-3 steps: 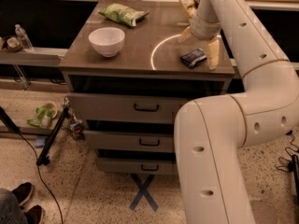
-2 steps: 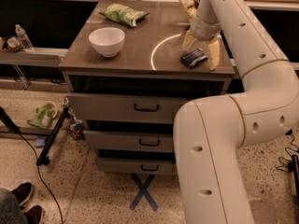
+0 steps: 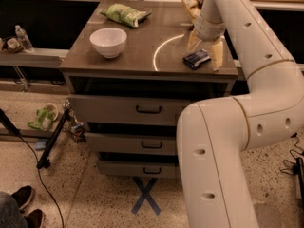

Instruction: Move rxbar blueberry near green jalapeno chip bag

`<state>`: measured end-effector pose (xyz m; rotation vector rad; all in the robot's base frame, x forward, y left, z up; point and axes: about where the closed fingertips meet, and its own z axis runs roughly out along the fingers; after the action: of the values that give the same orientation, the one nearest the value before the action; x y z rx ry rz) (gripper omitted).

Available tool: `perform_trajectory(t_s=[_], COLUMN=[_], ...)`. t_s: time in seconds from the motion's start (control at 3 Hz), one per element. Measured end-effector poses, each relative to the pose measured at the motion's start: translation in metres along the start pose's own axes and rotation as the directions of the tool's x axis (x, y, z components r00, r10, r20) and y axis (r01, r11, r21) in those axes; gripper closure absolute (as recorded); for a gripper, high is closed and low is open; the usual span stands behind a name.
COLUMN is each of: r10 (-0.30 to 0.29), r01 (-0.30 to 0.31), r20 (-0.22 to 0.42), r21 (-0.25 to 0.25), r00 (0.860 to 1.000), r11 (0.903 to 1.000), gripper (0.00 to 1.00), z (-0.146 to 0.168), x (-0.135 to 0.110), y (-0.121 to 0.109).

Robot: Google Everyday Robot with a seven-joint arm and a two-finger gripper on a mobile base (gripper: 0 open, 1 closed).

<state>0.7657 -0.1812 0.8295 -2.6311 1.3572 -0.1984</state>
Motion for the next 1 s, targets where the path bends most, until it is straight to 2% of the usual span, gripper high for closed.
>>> perform_trajectory(t_s=[0.33, 0.67, 1.0], r10=[0.000, 0.000, 0.000], r01=[0.000, 0.000, 0.000], r20=[0.000, -0.001, -0.001], r21=[0.000, 0.000, 0.000], r00=[1.000, 1.000, 1.000], r11=[1.0000, 1.0000, 1.0000], gripper=[0.75, 0.91, 0.94], z=[-0.0005, -0.0036, -0.0057], x=[0.0000, -0.0009, -0.0013], y=[-0.0001, 0.0001, 0.0003])
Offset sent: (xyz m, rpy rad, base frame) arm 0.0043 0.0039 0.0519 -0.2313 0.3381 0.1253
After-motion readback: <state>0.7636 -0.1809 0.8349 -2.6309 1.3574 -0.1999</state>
